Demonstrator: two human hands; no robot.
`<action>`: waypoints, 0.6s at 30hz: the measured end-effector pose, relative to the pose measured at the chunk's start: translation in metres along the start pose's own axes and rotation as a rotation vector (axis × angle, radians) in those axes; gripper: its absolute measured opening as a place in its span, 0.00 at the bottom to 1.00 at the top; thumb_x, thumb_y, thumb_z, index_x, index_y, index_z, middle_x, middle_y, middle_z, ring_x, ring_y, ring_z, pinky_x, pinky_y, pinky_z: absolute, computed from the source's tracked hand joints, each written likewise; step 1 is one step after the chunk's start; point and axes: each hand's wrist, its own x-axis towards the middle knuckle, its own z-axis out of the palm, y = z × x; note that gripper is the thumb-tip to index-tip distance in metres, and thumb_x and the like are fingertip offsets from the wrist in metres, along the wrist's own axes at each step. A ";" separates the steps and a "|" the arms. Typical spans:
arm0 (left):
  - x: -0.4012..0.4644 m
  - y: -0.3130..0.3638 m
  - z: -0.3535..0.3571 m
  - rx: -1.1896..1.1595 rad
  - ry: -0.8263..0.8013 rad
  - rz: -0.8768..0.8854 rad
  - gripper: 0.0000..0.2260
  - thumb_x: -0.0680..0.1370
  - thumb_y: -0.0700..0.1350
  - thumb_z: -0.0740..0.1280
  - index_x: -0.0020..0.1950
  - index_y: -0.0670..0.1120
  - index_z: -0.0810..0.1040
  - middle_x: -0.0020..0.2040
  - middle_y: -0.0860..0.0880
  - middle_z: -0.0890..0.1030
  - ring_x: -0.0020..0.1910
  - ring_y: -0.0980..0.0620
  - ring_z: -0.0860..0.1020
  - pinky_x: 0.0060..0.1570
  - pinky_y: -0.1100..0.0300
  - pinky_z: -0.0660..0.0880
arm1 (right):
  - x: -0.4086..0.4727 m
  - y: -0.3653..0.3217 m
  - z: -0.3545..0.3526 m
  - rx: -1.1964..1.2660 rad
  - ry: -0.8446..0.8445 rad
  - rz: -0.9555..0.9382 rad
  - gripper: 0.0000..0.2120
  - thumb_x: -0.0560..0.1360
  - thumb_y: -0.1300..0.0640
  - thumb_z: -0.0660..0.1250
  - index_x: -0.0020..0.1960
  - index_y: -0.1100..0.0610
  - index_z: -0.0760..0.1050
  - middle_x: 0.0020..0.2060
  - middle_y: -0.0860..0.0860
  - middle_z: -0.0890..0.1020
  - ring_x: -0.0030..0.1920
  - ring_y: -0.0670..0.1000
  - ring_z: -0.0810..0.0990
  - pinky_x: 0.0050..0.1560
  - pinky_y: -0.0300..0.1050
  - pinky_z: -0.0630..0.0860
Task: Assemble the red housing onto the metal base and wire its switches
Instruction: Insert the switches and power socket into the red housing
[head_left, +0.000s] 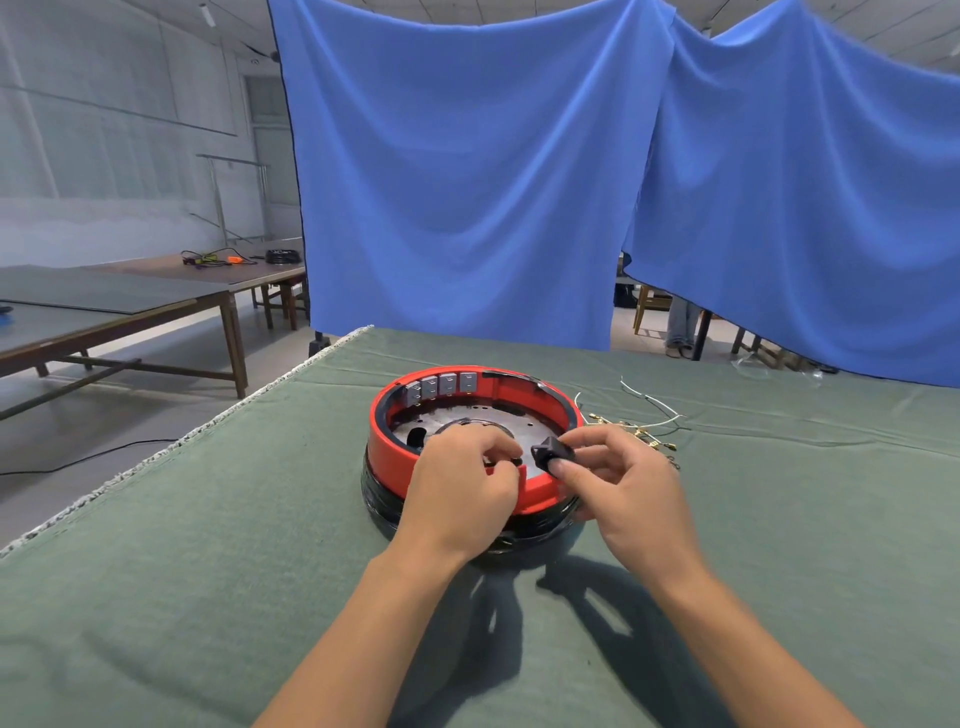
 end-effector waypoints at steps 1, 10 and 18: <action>0.000 0.000 -0.003 -0.022 -0.003 -0.011 0.13 0.66 0.43 0.61 0.42 0.47 0.85 0.39 0.57 0.81 0.43 0.58 0.78 0.46 0.66 0.73 | 0.000 0.001 -0.001 -0.044 0.020 -0.027 0.10 0.69 0.60 0.74 0.42 0.46 0.79 0.37 0.46 0.84 0.37 0.45 0.82 0.38 0.42 0.77; 0.007 -0.012 -0.015 -0.137 0.012 -0.038 0.13 0.63 0.42 0.59 0.32 0.48 0.84 0.31 0.59 0.80 0.38 0.62 0.78 0.40 0.71 0.71 | -0.005 -0.003 0.001 -0.216 0.022 -0.184 0.11 0.70 0.53 0.73 0.48 0.38 0.81 0.42 0.42 0.83 0.45 0.46 0.80 0.49 0.52 0.77; 0.009 -0.018 -0.021 -0.170 0.060 -0.070 0.15 0.62 0.40 0.58 0.24 0.56 0.79 0.27 0.57 0.80 0.33 0.60 0.79 0.35 0.70 0.71 | -0.009 -0.005 0.013 -0.273 0.112 -0.208 0.09 0.70 0.50 0.73 0.49 0.38 0.81 0.42 0.35 0.82 0.46 0.41 0.79 0.49 0.46 0.77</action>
